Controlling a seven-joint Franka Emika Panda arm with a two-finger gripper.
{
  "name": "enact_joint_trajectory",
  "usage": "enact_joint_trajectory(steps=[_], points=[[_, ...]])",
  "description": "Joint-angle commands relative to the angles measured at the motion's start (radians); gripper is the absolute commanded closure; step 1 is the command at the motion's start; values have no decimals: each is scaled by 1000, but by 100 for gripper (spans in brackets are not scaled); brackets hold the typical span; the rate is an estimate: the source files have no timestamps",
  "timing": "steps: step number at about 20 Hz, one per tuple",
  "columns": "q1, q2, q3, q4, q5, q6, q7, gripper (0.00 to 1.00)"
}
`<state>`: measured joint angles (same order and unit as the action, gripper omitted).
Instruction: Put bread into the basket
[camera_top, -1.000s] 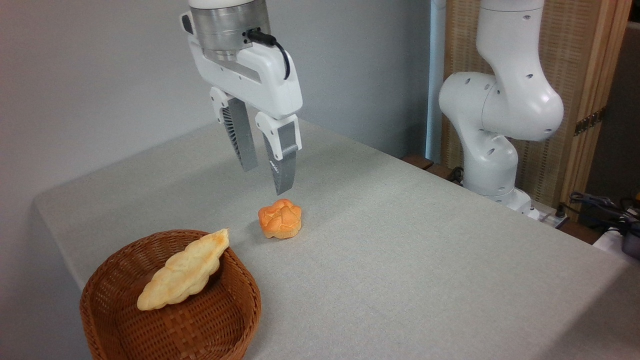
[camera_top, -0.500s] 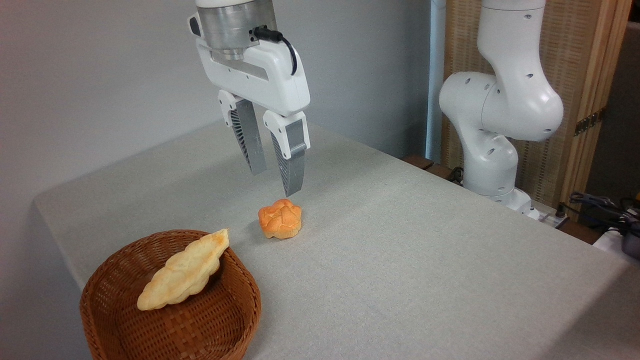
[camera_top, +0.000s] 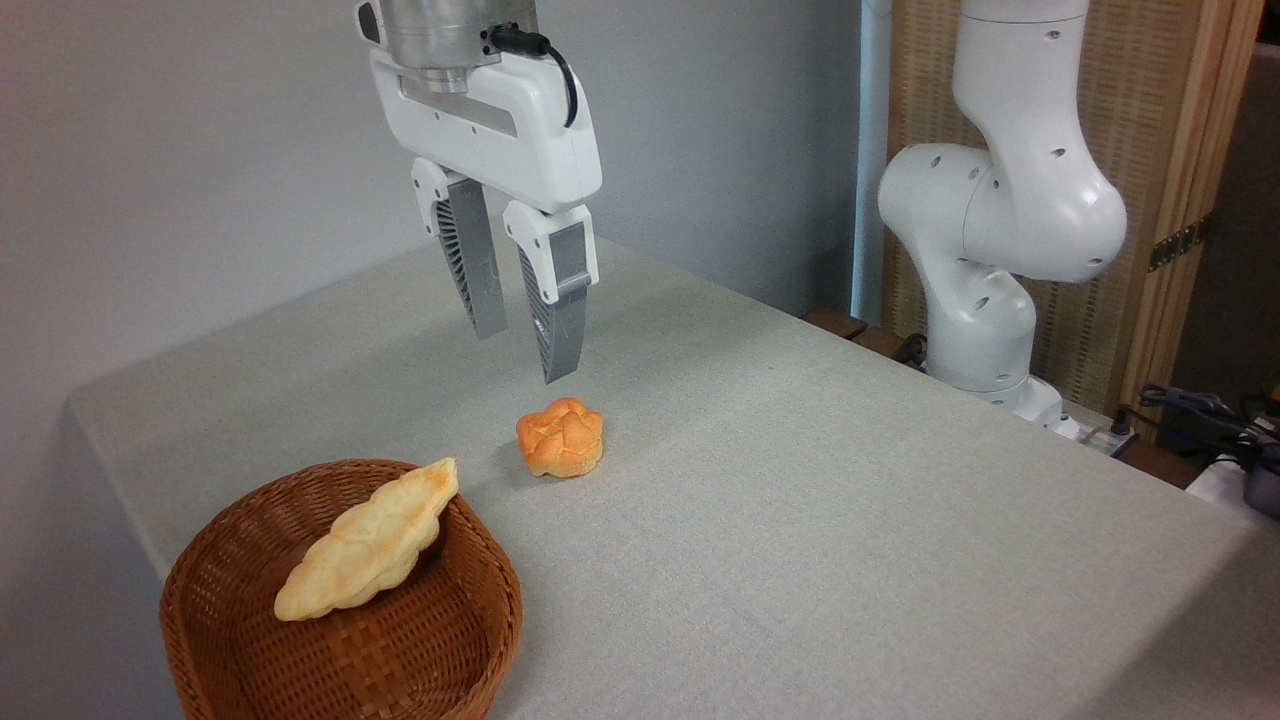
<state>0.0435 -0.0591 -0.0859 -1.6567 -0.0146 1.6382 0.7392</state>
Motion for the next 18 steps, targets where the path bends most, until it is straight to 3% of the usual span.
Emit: enact_joint_trajectory(steps=[1, 4, 8, 18], points=[[-22, 13, 40, 26, -18, -14, 0, 0], [-100, 30, 116, 50, -18, -21, -1, 0], [-100, 38, 124, 69, -39, -29, 0, 0], [-99, 56, 94, 68, -30, -69, -15, 0]])
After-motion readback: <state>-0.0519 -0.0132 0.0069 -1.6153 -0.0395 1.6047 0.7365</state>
